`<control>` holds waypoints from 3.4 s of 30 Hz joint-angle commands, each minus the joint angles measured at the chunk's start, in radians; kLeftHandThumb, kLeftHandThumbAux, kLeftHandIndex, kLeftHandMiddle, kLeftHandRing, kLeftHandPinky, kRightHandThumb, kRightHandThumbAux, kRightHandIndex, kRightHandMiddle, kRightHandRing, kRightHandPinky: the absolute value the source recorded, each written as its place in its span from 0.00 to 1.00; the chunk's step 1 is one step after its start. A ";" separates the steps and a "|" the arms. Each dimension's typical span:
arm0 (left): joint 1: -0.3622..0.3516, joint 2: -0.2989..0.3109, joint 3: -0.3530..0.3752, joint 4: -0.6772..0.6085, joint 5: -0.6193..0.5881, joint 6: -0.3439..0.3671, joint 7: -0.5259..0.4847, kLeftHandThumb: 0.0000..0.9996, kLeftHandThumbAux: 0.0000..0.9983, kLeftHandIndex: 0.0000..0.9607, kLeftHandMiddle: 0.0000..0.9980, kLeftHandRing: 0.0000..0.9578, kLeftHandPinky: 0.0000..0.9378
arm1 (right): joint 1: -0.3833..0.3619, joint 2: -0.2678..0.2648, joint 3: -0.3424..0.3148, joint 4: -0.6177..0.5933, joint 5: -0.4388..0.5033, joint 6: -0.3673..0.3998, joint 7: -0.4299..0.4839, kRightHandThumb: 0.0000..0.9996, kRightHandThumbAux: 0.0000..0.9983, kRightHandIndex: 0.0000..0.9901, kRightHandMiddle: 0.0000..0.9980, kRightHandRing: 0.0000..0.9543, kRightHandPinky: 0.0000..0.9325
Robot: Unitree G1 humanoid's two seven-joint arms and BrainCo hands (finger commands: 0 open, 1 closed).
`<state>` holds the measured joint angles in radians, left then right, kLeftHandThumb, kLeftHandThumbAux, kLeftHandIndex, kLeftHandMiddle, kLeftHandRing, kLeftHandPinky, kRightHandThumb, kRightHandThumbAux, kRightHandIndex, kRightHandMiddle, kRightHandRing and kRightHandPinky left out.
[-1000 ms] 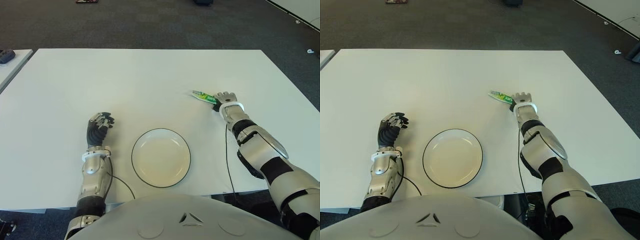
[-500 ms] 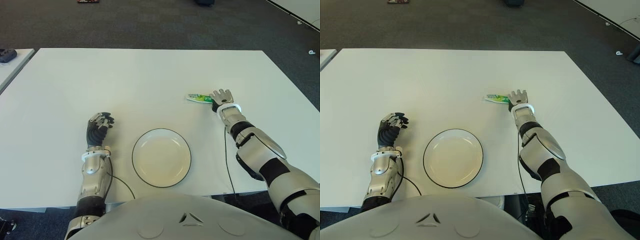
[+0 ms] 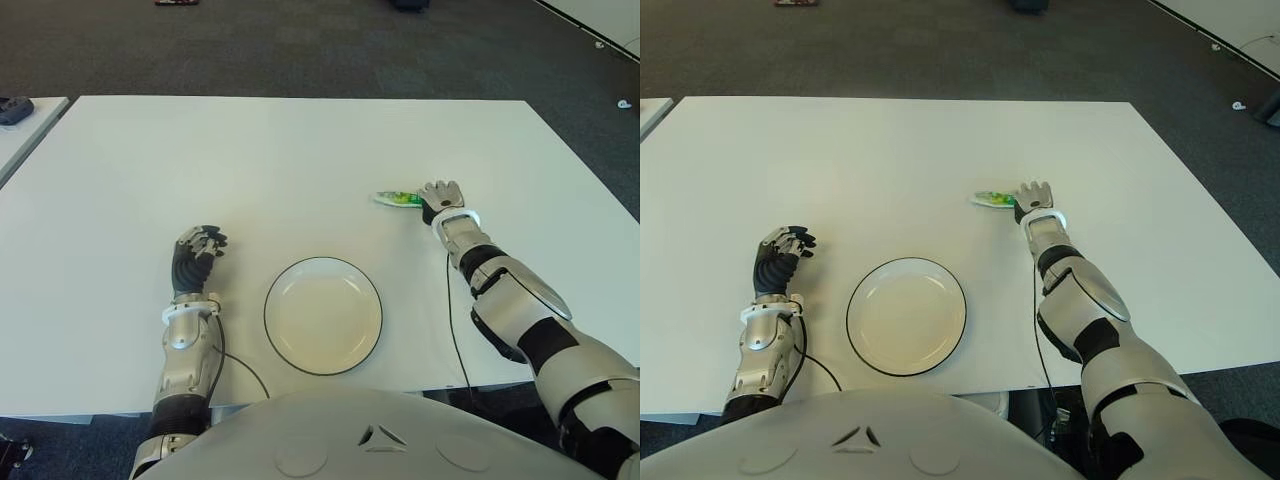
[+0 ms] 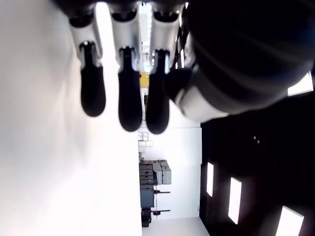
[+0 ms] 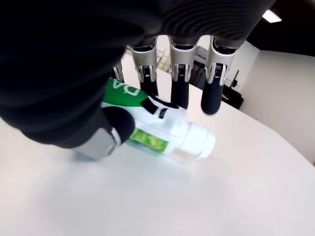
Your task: Put the toothpaste on the table into the plate.
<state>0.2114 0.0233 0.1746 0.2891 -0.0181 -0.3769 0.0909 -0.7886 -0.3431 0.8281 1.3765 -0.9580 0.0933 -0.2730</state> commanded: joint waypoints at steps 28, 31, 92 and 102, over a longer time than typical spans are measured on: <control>-0.013 -0.008 -0.002 0.008 0.004 0.016 0.014 0.70 0.72 0.45 0.51 0.54 0.55 | 0.035 0.046 -0.178 -0.008 0.141 -0.077 -0.004 0.84 0.68 0.42 0.57 0.74 0.79; -0.015 -0.008 -0.002 0.011 0.005 0.010 0.017 0.71 0.72 0.45 0.52 0.54 0.56 | 0.034 0.048 -0.194 -0.009 0.155 -0.080 -0.004 0.84 0.68 0.42 0.56 0.75 0.80; -0.040 -0.015 -0.001 0.047 0.007 -0.012 0.024 0.71 0.72 0.45 0.51 0.54 0.56 | 0.006 0.150 -0.595 -0.188 0.526 -0.428 -0.052 0.71 0.72 0.44 0.88 0.92 0.93; -0.041 -0.011 -0.003 0.045 0.010 0.003 0.024 0.70 0.72 0.45 0.52 0.55 0.56 | 0.001 0.145 -0.568 -0.214 0.510 -0.391 0.046 0.43 0.64 0.27 0.37 0.37 0.38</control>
<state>0.1792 0.0087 0.1763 0.3211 -0.0157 -0.3905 0.1112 -0.7897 -0.1961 0.2393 1.1646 -0.4386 -0.3472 -0.2732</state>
